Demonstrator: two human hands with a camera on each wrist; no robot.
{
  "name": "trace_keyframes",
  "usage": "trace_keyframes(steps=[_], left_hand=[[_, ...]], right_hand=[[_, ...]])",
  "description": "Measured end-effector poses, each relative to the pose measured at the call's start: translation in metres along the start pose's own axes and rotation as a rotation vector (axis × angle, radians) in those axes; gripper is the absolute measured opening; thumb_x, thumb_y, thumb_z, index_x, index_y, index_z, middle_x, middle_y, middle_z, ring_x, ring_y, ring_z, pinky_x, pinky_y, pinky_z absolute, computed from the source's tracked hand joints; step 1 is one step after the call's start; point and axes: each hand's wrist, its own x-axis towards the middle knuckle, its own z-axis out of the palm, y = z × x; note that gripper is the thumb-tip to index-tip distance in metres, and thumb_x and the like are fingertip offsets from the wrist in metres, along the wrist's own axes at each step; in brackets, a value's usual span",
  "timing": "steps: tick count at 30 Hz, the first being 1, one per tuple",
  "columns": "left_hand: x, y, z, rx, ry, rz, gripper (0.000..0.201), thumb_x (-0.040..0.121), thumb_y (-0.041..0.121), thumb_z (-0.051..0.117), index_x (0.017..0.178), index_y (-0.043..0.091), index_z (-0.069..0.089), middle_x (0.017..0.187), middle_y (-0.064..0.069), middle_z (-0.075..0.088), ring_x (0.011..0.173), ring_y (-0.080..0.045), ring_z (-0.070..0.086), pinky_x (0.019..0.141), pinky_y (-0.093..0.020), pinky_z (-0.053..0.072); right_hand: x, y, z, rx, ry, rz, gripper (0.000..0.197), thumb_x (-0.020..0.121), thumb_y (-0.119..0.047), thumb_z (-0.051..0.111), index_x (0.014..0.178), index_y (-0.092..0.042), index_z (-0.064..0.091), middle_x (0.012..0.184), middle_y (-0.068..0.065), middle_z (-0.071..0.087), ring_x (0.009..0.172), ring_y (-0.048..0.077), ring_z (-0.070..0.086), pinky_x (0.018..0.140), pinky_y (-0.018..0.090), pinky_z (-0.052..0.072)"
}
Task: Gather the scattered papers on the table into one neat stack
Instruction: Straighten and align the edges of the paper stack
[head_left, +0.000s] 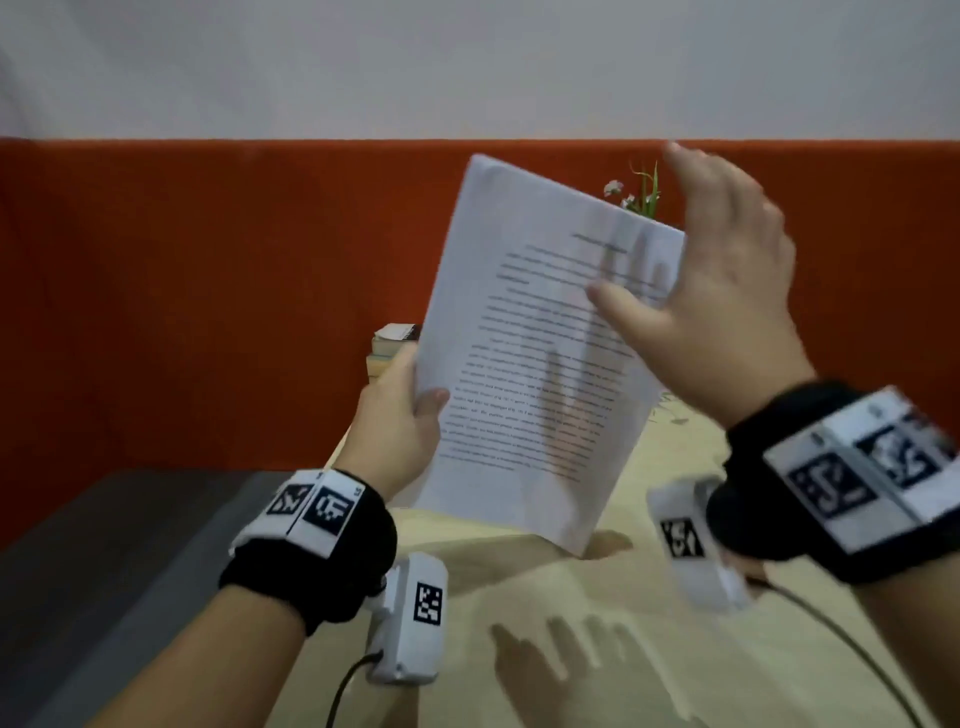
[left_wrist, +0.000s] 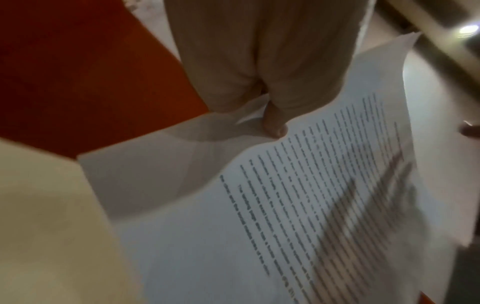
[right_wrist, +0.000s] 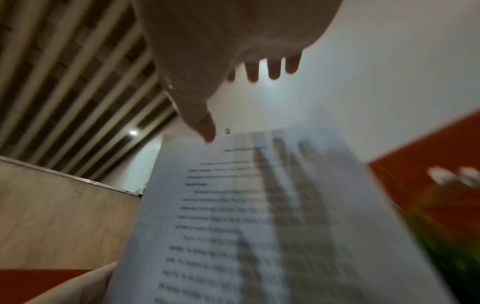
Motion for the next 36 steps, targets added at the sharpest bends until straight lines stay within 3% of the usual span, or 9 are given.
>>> trace_keyframes(steps=[4,7,10,13,15,17,22,28,36], left_hand=[[0.014,0.036,-0.012,0.308,0.014,0.26,0.004,0.094,0.006,0.047,0.094,0.008,0.043,0.085,-0.008,0.056,0.075,-0.025,0.056,0.055,-0.024,0.04],[0.018,0.048,-0.02,0.446,0.044,0.362,0.011,0.092,0.007,0.049,0.091,0.016,0.043,0.081,0.001,0.051,0.084,-0.026,0.055,0.067,-0.035,0.042],[0.019,0.034,-0.027,0.545,0.424,0.292,0.036,0.083,0.025,0.064,0.117,0.023,0.05,0.113,0.001,0.054,0.113,-0.025,0.049,0.091,-0.038,0.031],[0.008,0.004,-0.028,-0.126,0.422,-0.134,0.088,0.073,0.045,0.074,0.143,0.019,0.027,0.143,-0.007,0.042,0.129,-0.023,0.045,0.106,-0.05,0.036],[0.001,-0.014,-0.02,-0.5,0.163,-0.254,0.07,0.08,0.035,0.072,0.139,0.016,0.038,0.134,-0.01,0.058,0.116,-0.024,0.061,0.097,-0.051,0.049],[-0.003,-0.016,-0.013,-0.426,0.119,-0.22,0.031,0.086,0.022,0.069,0.115,0.02,0.059,0.113,-0.004,0.071,0.099,-0.023,0.07,0.088,-0.047,0.055],[-0.009,-0.017,0.004,-0.4,0.278,-0.136,0.02,0.09,0.01,0.06,0.11,0.016,0.057,0.097,0.003,0.067,0.084,-0.009,0.065,0.073,-0.028,0.053],[-0.023,-0.039,0.019,-0.322,0.281,-0.231,0.014,0.096,0.01,0.046,0.099,0.023,0.051,0.099,0.0,0.063,0.093,-0.02,0.062,0.072,-0.031,0.047],[-0.034,-0.04,0.02,-0.431,0.253,-0.279,0.026,0.093,0.007,0.043,0.097,0.031,0.051,0.104,-0.001,0.064,0.097,-0.021,0.063,0.081,-0.04,0.053]], right_hand=[[0.042,0.008,-0.017,0.158,-0.314,0.068,0.046,0.079,-0.036,0.07,0.121,-0.024,0.056,0.116,-0.002,0.063,0.108,0.02,0.058,0.088,0.034,0.044],[0.037,0.037,-0.015,0.429,-0.334,0.237,0.019,0.082,-0.027,0.069,0.099,-0.019,0.07,0.098,-0.002,0.073,0.091,0.019,0.069,0.085,0.042,0.055],[0.004,0.064,-0.006,0.619,-0.238,0.415,0.007,0.087,-0.02,0.064,0.087,-0.027,0.068,0.091,-0.01,0.071,0.084,0.013,0.067,0.081,0.038,0.053],[-0.03,0.078,0.003,0.752,-0.136,0.566,0.014,0.09,-0.015,0.061,0.085,-0.026,0.067,0.084,-0.012,0.073,0.078,0.006,0.069,0.072,0.03,0.05],[-0.046,0.079,0.01,0.795,-0.108,0.625,0.016,0.092,-0.014,0.059,0.086,-0.026,0.067,0.077,-0.015,0.074,0.067,-0.003,0.07,0.06,0.021,0.052],[-0.057,0.075,0.017,0.827,-0.065,0.638,0.015,0.092,-0.014,0.058,0.089,-0.027,0.065,0.079,-0.014,0.071,0.062,-0.007,0.068,0.05,0.012,0.051],[-0.072,0.062,0.032,0.754,-0.013,0.596,0.007,0.094,-0.018,0.054,0.097,-0.024,0.057,0.083,-0.018,0.063,0.065,-0.012,0.063,0.052,0.007,0.046],[-0.096,0.06,0.053,0.705,-0.12,0.718,0.014,0.099,-0.016,0.044,0.108,-0.025,0.05,0.093,-0.016,0.059,0.088,0.008,0.057,0.069,0.028,0.043],[-0.101,0.059,0.055,0.75,-0.212,0.8,0.018,0.101,-0.013,0.036,0.109,-0.026,0.046,0.097,-0.016,0.057,0.094,0.012,0.055,0.073,0.03,0.041]])
